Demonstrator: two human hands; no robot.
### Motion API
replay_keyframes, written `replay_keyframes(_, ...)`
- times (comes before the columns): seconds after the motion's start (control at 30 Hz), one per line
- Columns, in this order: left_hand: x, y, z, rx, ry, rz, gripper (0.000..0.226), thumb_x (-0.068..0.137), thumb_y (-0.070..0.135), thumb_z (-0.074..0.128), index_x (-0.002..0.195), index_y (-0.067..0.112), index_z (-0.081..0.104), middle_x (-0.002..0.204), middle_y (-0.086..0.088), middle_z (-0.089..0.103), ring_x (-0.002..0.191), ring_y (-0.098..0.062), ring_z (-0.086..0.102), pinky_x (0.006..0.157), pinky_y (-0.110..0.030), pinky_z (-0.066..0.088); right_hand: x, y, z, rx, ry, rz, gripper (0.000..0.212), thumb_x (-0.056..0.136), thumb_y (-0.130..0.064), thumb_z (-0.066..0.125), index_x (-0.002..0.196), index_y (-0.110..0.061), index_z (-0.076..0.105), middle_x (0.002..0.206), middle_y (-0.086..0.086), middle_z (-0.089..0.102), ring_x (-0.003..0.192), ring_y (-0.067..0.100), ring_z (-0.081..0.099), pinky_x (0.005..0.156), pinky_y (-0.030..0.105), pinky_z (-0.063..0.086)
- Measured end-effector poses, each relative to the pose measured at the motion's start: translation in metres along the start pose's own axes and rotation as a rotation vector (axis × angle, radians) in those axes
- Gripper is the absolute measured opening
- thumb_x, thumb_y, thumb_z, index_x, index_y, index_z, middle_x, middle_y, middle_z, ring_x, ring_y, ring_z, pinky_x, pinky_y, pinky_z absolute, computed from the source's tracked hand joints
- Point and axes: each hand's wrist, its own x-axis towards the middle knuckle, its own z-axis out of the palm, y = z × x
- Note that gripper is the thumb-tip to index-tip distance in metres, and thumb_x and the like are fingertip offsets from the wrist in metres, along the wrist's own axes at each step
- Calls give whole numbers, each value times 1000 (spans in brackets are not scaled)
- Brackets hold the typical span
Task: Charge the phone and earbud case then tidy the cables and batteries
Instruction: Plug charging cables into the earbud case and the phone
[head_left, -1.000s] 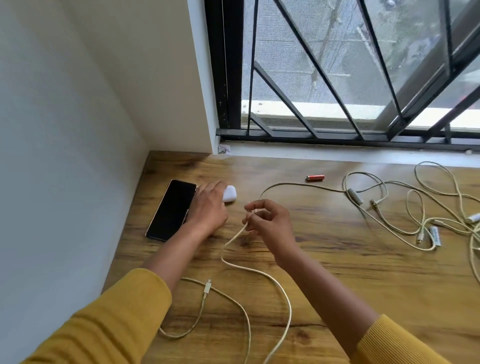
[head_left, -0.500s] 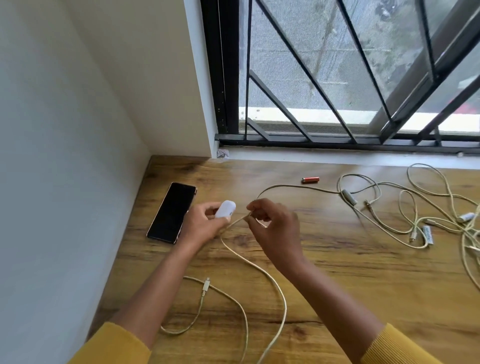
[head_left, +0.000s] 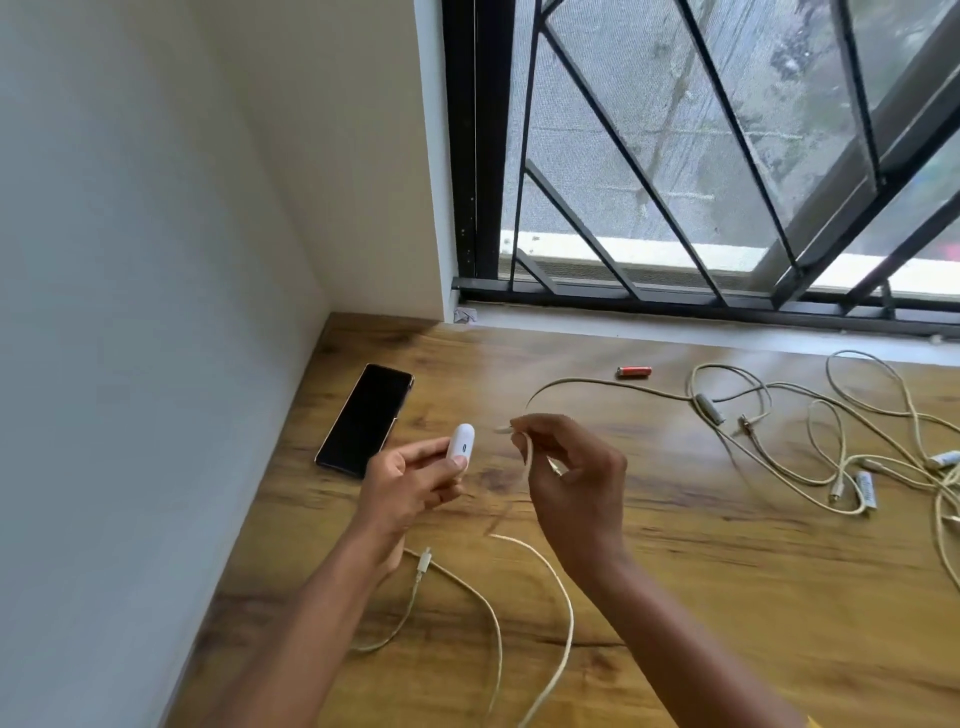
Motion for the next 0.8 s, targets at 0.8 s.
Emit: replay_keyframes(0.8,-24,7,11,145,-11,122,36,79,20,90,113,13,80,100,-7,82,90,-23,77,83,-38,64,-13,-10,-17,64,-71,-62,22,85,10,81,98,-7,81,94,-7,81,90,8,78,79,33,64)
